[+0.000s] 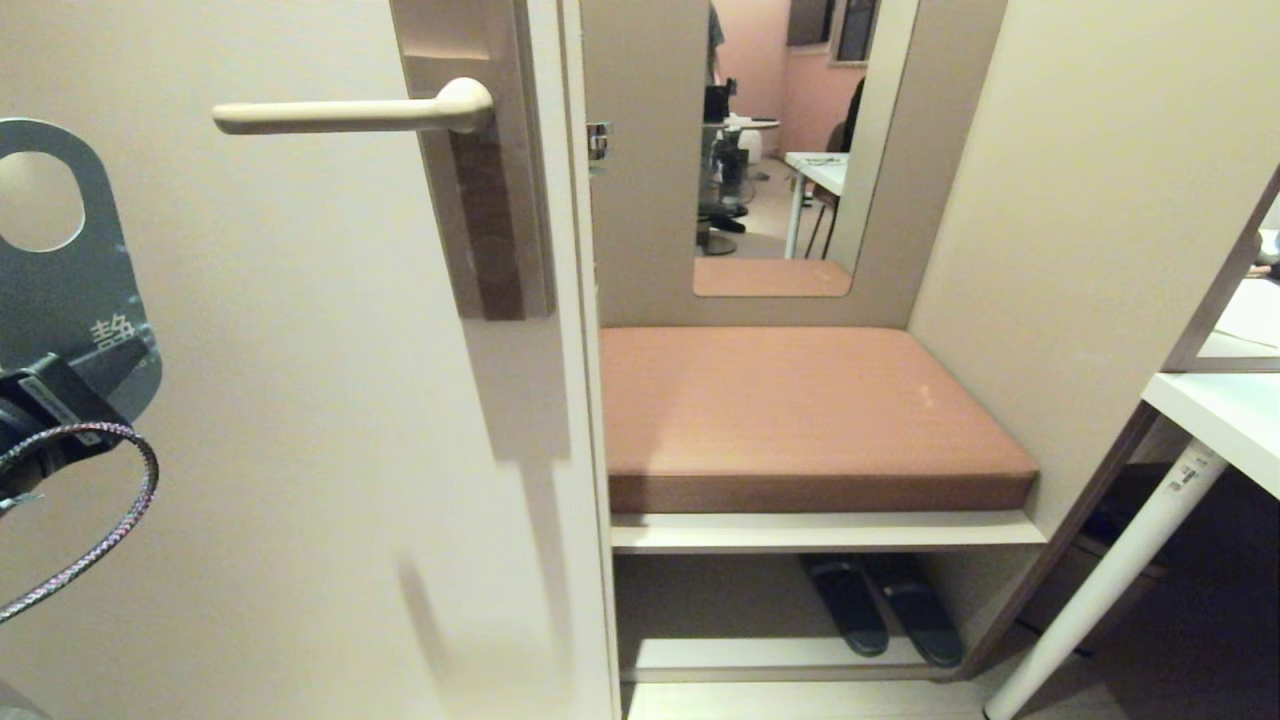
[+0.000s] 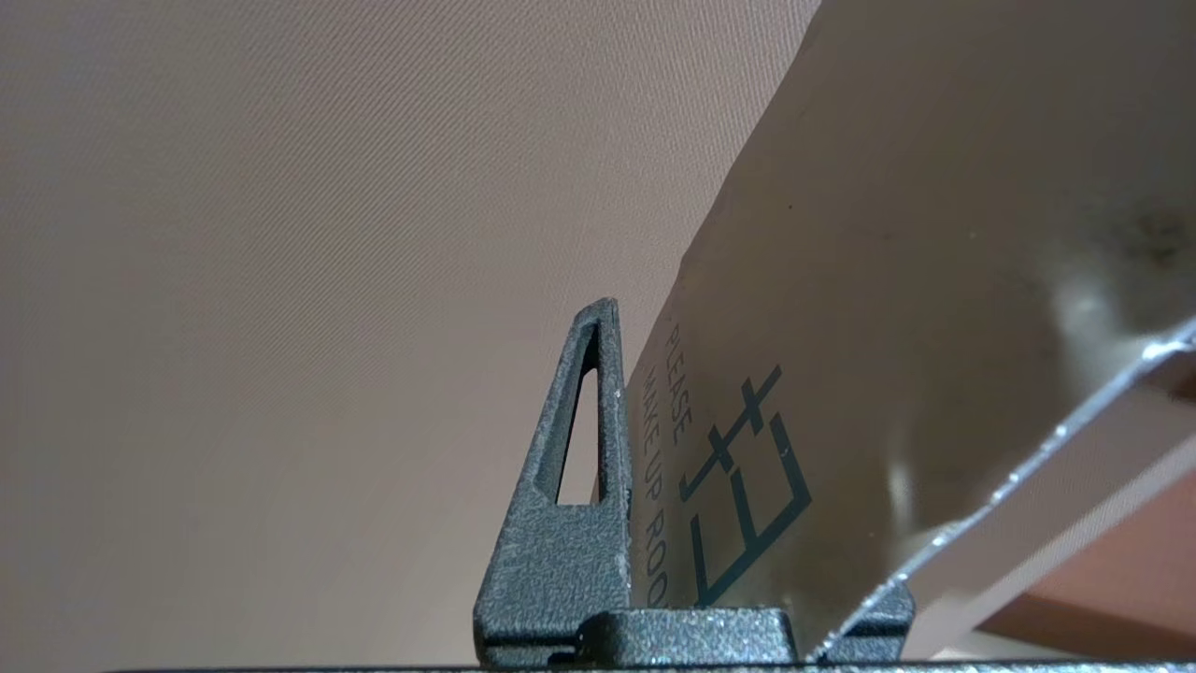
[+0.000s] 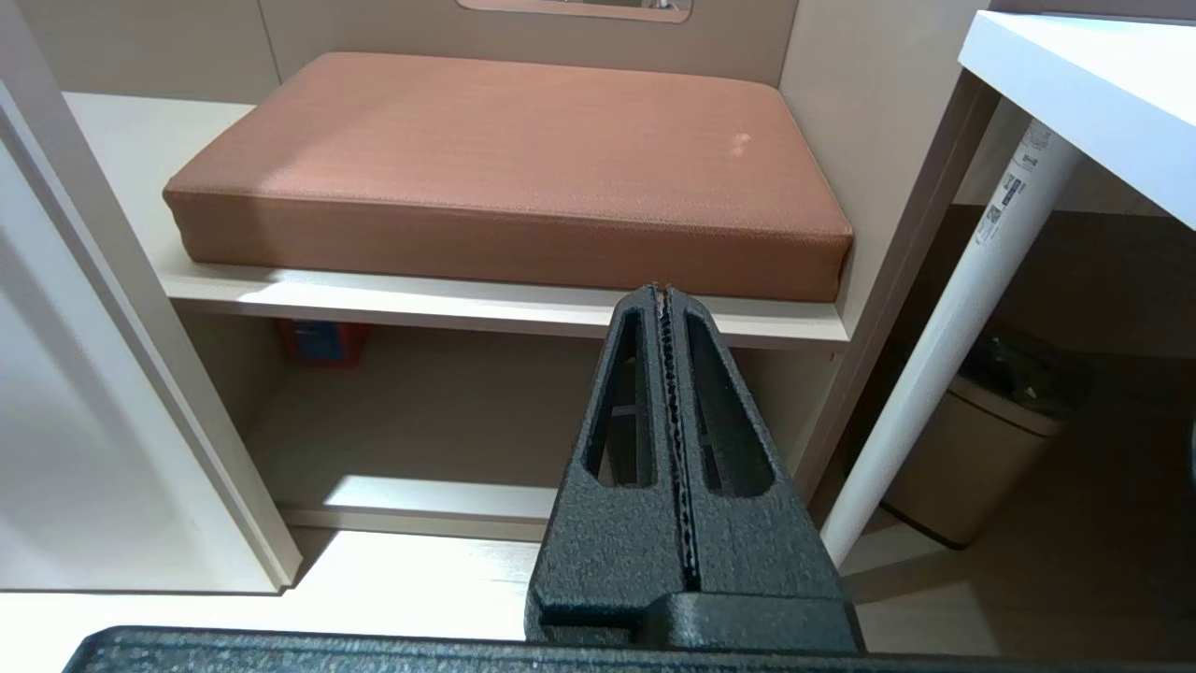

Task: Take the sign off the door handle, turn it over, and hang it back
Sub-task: Hang the sign back with the other side facing out

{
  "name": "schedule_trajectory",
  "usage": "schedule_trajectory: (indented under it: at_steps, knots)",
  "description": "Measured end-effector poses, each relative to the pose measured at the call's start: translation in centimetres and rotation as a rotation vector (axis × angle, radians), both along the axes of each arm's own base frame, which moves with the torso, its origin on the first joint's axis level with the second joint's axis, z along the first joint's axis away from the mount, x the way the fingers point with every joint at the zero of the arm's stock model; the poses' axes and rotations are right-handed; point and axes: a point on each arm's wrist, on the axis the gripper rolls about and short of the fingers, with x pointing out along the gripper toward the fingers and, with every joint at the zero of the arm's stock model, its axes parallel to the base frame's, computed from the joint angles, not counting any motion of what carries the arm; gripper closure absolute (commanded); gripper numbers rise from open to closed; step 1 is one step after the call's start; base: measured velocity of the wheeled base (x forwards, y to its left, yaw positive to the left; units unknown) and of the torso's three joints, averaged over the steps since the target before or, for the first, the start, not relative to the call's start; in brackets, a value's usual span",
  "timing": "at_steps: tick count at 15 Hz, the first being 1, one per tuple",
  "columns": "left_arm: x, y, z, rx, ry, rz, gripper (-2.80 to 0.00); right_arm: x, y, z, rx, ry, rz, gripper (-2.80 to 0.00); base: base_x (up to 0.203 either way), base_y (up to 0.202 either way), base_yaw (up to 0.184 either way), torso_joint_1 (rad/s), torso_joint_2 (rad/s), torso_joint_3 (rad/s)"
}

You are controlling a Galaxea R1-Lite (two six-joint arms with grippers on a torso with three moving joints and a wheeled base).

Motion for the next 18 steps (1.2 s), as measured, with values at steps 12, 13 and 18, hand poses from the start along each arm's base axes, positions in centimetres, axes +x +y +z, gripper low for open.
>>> schedule_trajectory:
  at_steps: [12, 13, 18]
  knots:
    - [6.2, -3.2, 3.0, -0.054, -0.032, -0.047, 0.0, 0.0, 0.0, 0.0, 0.0, 0.0, 0.0, 0.0, 0.0, 0.0, 0.0, 0.0, 0.0, 0.0]
    - [6.5, -3.6, 3.0, -0.054, -0.029, -0.052, 0.0, 0.0, 0.0, 0.0, 0.0, 0.0, 0.0, 0.0, 0.0, 0.0, 0.0, 0.0, 0.0, 0.0]
    - [8.0, -4.8, 3.3, -0.056, -0.028, -0.076, 0.0, 0.0, 0.0, 0.0, 0.0, 0.001, 0.0, 0.0, 0.0, 0.0, 0.0, 0.0, 0.0, 0.0]
